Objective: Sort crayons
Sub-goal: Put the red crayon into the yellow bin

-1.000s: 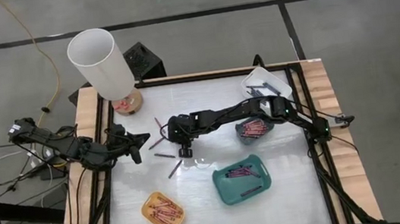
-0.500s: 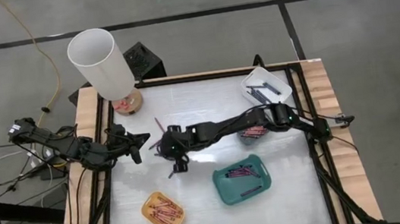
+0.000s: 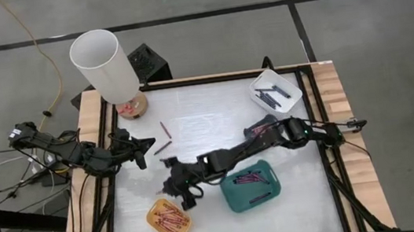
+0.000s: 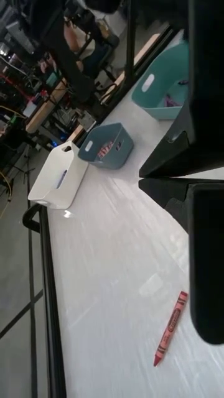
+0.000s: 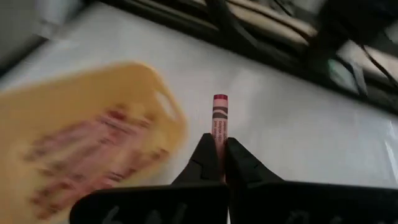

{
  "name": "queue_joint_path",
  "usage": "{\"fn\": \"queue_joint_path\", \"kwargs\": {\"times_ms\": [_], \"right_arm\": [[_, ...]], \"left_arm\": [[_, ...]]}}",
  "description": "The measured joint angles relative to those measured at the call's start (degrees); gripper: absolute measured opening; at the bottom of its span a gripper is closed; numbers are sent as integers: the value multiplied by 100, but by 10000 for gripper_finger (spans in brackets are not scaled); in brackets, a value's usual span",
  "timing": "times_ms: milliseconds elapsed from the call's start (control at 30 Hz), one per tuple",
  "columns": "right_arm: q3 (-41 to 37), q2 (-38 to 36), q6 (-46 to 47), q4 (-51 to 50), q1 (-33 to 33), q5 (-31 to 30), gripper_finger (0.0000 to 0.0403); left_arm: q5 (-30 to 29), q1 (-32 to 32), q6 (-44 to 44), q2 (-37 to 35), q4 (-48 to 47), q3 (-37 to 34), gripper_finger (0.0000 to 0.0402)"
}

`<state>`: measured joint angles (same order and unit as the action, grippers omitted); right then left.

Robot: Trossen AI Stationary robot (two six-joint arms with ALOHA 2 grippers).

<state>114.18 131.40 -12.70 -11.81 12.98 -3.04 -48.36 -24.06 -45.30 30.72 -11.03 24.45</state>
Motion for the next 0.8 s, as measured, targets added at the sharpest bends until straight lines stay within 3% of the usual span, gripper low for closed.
{"fn": "queue_joint_path", "kwargs": {"times_ms": [133, 800], "right_arm": [[1, -1, -185, 490, 169, 718, 1], [-888, 210, 846, 2817, 301, 2028, 1]], "left_arm": [[0, -2, -42, 1, 0, 0, 0], [-4, -2, -61, 2, 0, 0, 0]]}}
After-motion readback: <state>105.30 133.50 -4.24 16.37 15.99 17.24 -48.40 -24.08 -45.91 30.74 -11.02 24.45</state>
